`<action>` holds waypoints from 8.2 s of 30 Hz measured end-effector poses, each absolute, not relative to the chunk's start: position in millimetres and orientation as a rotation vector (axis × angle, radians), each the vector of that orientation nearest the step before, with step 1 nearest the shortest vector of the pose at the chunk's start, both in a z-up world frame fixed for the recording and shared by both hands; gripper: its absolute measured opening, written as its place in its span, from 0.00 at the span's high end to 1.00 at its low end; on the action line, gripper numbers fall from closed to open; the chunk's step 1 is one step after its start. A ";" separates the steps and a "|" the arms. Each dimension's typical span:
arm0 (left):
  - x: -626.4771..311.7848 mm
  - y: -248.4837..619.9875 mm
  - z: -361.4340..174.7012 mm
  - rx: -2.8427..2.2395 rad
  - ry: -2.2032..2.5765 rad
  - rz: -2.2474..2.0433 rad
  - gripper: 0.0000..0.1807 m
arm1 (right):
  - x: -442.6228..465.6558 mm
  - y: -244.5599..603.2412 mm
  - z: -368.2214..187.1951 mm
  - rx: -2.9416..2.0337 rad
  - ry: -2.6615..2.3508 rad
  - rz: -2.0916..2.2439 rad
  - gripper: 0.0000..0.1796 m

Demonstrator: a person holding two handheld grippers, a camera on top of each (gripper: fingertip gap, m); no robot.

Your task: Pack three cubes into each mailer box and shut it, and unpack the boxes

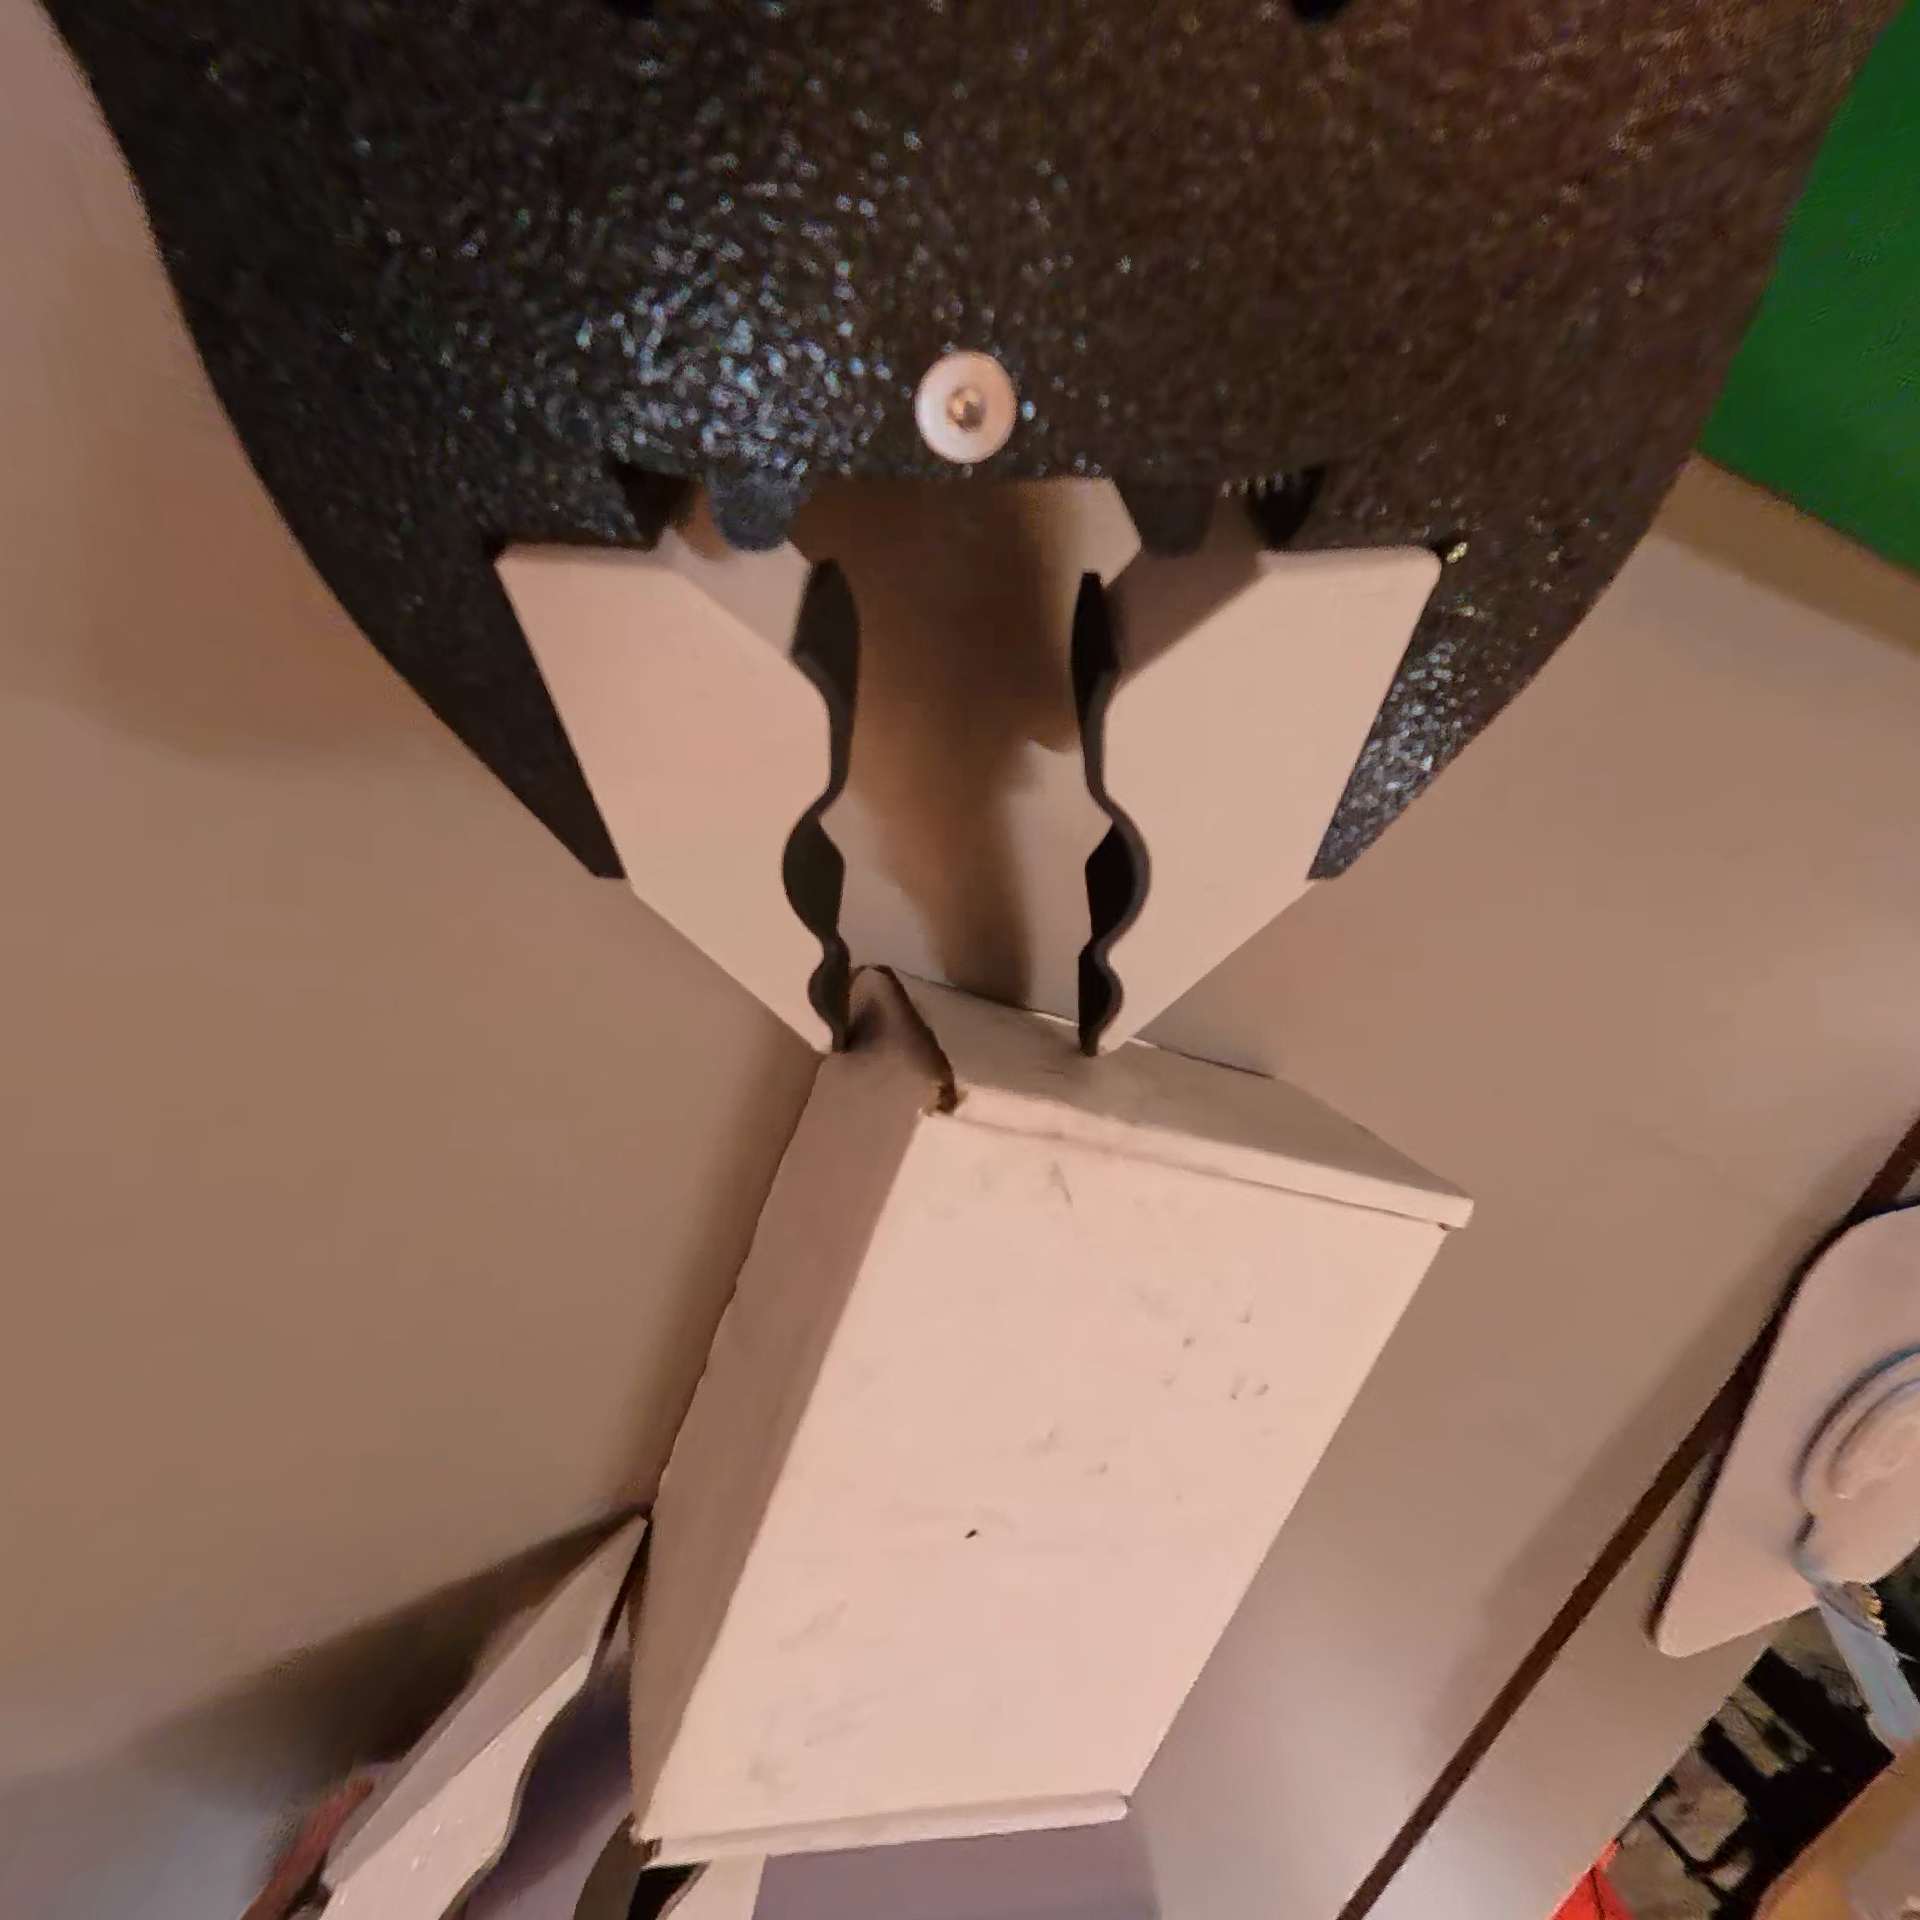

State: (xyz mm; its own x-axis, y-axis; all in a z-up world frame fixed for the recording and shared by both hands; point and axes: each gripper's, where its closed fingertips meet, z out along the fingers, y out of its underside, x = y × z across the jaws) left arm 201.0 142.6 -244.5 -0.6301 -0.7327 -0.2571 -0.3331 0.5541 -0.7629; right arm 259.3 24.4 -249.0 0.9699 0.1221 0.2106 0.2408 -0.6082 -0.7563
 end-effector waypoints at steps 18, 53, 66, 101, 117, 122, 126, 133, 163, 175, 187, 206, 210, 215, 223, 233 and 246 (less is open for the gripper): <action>204.2 154.6 -234.8 -0.817 2.063 -0.812 0.60 | 275.2 28.5 -205.4 -2.242 -0.203 -0.406 0.39; 191.9 145.3 -223.2 -0.769 2.045 -0.950 0.51 | 447.5 -53.7 -66.6 -2.935 -0.640 -0.609 0.26; 192.3 144.4 -230.6 -0.740 2.071 -0.872 0.55 | 525.8 -156.4 -150.4 -3.145 -0.657 -0.524 0.26; 295.6 -111.9 -162.1 -1.076 2.060 -1.329 0.53 | 355.9 -301.3 -151.5 -2.153 1.110 -1.339 0.51; 367.8 -83.4 -189.1 -1.275 1.788 -0.973 0.94 | 341.8 -302.1 -133.0 -2.038 1.109 -1.334 0.53; 336.9 -13.9 -188.4 -1.260 1.742 -0.988 0.98 | 333.0 -271.1 -110.4 -1.983 1.000 -1.301 0.54; 289.5 44.0 -188.1 -1.278 1.693 -0.997 0.98 | 297.9 -198.9 -64.4 -1.819 0.762 -1.071 0.44; 195.7 126.9 -187.3 -1.365 1.576 -0.923 0.98 | 227.0 -5.7 -16.7 -1.676 0.362 -0.537 0.42; 128.3 214.7 -184.1 -1.347 1.410 -0.985 0.99 | 270.1 396.7 -199.1 -2.382 0.750 0.106 0.76; 106.2 318.8 -184.6 -1.408 1.306 -0.851 0.98 | 443.9 121.7 38.9 -1.894 0.905 -0.221 0.75; 79.7 484.1 -185.1 -1.605 1.096 -0.742 0.99 | 450.3 -217.8 -183.9 -1.980 1.463 -0.218 0.75; 132.8 557.8 -190.4 -1.565 1.343 -0.659 0.95 | 514.8 -168.8 -221.7 -1.953 1.346 -0.122 0.63; 135.5 555.8 -148.2 -1.411 1.453 -0.554 0.60 | 523.5 -202.2 -177.8 -1.957 1.289 -0.430 0.35; 174.7 523.1 -102.6 -1.359 1.751 -0.617 0.35 | 475.2 -194.9 -104.2 -1.861 1.039 -0.644 0.32; 262.3 503.6 -96.5 -0.936 2.341 -0.193 0.35 | 312.0 -72.7 -104.4 -1.897 0.475 -0.325 0.37; 332.6 515.3 -140.7 -0.823 2.657 0.212 0.37 | 220.9 -66.6 -149.5 -2.018 0.333 -0.274 0.37; 335.3 514.4 -171.2 -0.992 2.932 0.117 0.34 | 238.8 -74.7 -173.8 -2.048 0.415 -0.266 0.37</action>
